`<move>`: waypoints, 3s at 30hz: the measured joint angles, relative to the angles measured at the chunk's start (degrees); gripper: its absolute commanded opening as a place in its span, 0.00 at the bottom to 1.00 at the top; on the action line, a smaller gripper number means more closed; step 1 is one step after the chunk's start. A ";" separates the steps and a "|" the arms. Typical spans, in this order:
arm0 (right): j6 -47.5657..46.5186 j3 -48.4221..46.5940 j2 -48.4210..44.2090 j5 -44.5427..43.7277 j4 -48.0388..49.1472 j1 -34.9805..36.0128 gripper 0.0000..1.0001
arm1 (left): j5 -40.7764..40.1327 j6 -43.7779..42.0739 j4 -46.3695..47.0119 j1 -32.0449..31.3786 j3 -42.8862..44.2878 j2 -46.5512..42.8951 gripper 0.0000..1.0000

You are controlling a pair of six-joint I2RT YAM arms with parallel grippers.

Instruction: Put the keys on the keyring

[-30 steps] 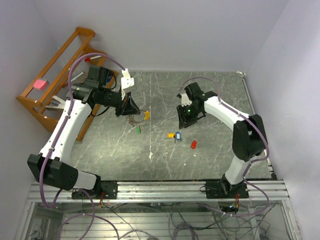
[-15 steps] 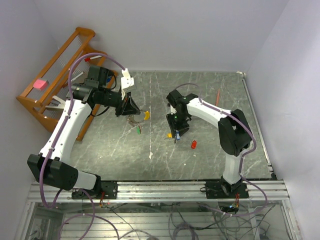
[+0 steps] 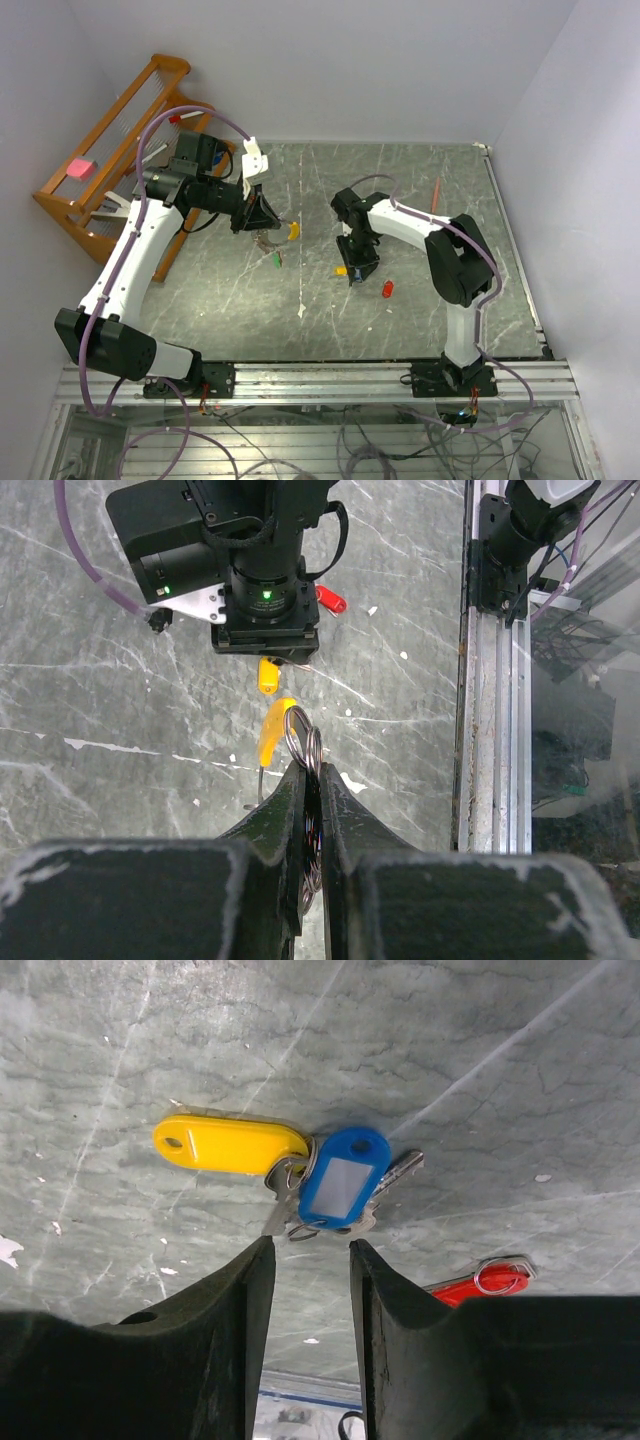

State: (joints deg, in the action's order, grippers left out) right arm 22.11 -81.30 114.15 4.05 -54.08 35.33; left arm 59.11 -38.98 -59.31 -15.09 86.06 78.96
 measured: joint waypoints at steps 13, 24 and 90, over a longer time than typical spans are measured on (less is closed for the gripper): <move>0.02 -0.02 1.73 -0.44 0.24 -0.02 0.23 | 0.00 0.00 0.00 0.02 0.00 0.00 0.07; -0.07 -0.02 1.73 -0.66 -0.07 -0.61 0.00 | 0.02 0.00 0.00 0.13 0.00 0.00 0.07; -7.91 -10.75 -21.33 38.99 7.72 -10.40 0.00 | -5.53 0.83 -4.44 -7.23 5.44 1.90 0.07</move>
State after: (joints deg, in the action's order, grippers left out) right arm 14.20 -92.05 92.82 43.05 -46.37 24.93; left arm 53.58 -38.15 -63.75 -22.33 91.50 80.86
